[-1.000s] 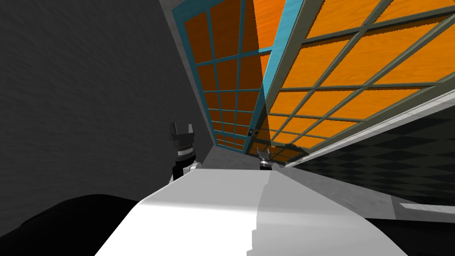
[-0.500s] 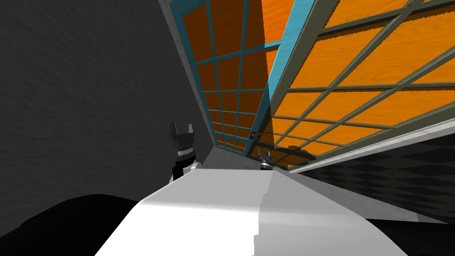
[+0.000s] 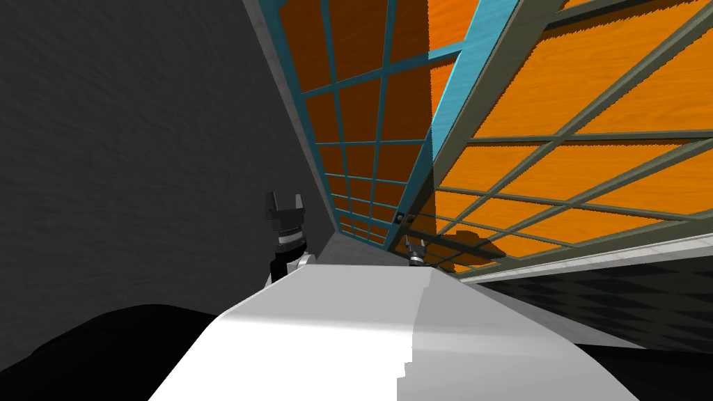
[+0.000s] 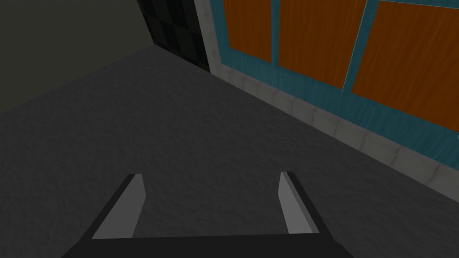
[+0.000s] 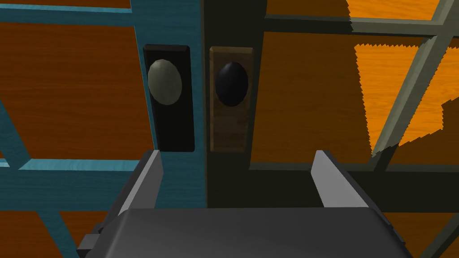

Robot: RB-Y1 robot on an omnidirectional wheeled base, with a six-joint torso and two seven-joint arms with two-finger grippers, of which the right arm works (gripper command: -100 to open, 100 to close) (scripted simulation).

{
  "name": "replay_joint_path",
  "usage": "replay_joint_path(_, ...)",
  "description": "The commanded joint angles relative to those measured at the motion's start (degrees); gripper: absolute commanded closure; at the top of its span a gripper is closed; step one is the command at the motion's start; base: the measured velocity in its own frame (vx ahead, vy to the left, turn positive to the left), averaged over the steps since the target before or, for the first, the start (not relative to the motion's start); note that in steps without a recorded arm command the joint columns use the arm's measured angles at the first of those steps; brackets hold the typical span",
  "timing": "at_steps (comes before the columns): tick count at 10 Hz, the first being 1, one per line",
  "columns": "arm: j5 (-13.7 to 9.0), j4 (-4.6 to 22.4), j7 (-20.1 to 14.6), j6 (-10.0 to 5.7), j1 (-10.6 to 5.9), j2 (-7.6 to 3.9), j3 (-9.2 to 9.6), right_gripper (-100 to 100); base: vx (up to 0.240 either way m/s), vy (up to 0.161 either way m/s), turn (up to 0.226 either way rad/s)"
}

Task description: Pull the door open

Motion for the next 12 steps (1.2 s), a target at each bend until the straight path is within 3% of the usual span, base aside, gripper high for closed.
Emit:
replay_joint_path(1,0.0,0.0,0.0,0.0,0.0,0.0,0.0,-100,0.065,-0.018,0.017)
replay_joint_path(5,-0.6,2.3,-0.6,-0.08,2.74,-0.69,-0.67,-100,-0.135,0.032,-0.068)
replay_joint_path(10,-1.9,6.5,-1.6,-0.07,7.29,-2.48,-2.56,-100,-0.186,0.018,-0.092)
replay_joint_path(12,-2.3,7.5,-1.9,-0.07,8.26,-2.95,-3.06,-100,-0.08,0.009,-0.038)
